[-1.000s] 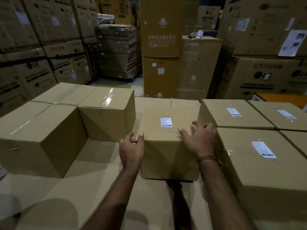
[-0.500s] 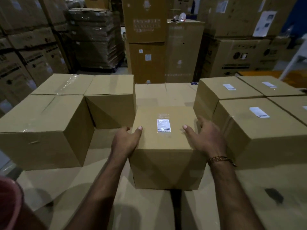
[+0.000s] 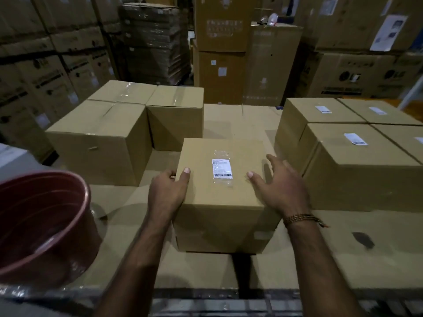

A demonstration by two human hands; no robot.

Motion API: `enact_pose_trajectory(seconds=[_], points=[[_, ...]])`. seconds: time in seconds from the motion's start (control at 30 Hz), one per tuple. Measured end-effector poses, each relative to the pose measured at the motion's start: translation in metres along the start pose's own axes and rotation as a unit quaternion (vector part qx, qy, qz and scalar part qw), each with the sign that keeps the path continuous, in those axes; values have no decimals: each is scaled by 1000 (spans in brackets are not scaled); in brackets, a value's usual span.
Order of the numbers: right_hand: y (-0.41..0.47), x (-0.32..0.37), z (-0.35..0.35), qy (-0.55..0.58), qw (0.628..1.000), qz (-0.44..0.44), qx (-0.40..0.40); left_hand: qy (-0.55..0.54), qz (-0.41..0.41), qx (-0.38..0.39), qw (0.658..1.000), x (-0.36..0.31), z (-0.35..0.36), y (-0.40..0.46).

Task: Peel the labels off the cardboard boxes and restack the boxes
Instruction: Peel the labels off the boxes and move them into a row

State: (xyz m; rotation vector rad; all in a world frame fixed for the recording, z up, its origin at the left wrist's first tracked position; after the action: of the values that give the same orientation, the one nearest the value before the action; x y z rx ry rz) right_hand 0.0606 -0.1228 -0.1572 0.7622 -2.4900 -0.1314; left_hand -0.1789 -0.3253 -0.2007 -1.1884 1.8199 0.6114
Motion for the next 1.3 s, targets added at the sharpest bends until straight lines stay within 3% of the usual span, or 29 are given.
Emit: enact_pose_trajectory(seconds=[0.33, 0.57, 0.83, 0.97, 1.07, 1.17, 1.3], points=[[-64, 3, 5, -3, 999, -41, 25, 24, -18, -35, 999, 33, -32, -78], [-74, 3, 10, -6, 999, -21, 35, 86, -10, 5, 996, 37, -32, -69], [-67, 23, 14, -108, 992, -1, 66, 133, 12, 54, 990, 25, -26, -38], [-52, 53, 13, -78, 996, -49, 17, 167, 108, 37, 979, -7, -21, -40], [-33, 76, 31, 8, 996, -75, 44, 188, 192, 60, 961, -26, -6, -39], [-20, 84, 50, 17, 996, -72, 49, 220, 229, 107, 942, -22, 12, -33], [-17, 83, 58, 8, 998, -64, -9, 267, 243, 118, 925, -13, 21, -32]])
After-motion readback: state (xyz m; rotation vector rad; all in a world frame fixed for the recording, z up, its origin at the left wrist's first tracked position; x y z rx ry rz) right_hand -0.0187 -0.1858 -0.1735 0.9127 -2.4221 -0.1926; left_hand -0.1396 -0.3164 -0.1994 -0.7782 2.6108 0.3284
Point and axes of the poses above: each hand's wrist, its own y-axis towards the middle knuckle, its own z-axis out of the palm, x = y × z, the point moved 8 cm from there along y, towards the middle knuckle, and after that the axes turned 3 degrees about -z, right-handed, at the moved point
